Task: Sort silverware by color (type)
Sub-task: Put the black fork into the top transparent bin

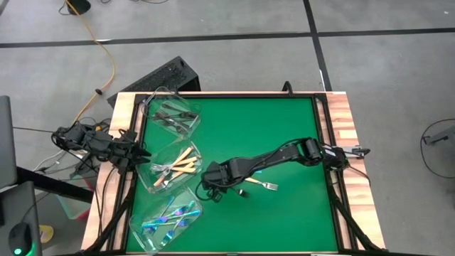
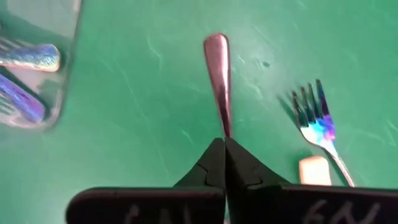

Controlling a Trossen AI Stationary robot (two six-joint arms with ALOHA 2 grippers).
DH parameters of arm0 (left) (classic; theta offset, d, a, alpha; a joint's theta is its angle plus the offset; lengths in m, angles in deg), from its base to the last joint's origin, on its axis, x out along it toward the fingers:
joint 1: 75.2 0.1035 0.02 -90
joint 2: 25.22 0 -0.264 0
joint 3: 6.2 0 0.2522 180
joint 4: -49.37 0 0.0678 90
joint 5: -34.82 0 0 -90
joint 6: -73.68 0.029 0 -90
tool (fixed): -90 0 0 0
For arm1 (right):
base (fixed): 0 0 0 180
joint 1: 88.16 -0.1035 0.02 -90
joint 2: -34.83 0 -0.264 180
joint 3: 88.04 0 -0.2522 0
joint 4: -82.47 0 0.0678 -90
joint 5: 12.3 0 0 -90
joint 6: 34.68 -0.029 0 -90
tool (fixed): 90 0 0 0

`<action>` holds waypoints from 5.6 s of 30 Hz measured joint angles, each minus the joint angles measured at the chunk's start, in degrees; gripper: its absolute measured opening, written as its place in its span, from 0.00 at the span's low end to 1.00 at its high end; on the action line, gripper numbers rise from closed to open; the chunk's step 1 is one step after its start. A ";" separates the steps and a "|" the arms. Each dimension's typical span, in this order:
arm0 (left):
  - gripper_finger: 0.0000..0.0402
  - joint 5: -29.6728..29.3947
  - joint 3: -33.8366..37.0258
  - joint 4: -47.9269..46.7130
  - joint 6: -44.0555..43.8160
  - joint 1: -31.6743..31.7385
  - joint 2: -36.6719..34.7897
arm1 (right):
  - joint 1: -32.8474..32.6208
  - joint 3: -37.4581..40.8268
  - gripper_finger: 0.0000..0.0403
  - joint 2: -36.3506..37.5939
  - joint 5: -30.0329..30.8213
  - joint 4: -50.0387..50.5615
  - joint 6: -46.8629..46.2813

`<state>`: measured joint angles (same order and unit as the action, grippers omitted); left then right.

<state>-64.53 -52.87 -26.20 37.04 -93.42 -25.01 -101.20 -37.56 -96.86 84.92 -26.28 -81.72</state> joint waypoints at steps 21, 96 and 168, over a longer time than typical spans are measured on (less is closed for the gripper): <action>0.32 -0.09 0.00 0.02 -0.26 0.00 0.02 | -0.94 -0.16 0.45 -0.80 -3.23 8.27 15.67; 0.32 -0.07 -0.02 0.00 -0.02 0.00 0.02 | -2.33 14.35 0.03 0.17 0.89 -11.62 -22.99; 0.32 -1.08 0.00 0.07 -5.10 -0.02 0.04 | 35.91 11.11 0.02 6.68 -26.05 -80.41 48.12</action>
<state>-65.61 -52.87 -26.13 31.93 -93.44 -24.96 -65.28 -26.45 -90.18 58.88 -106.70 -33.60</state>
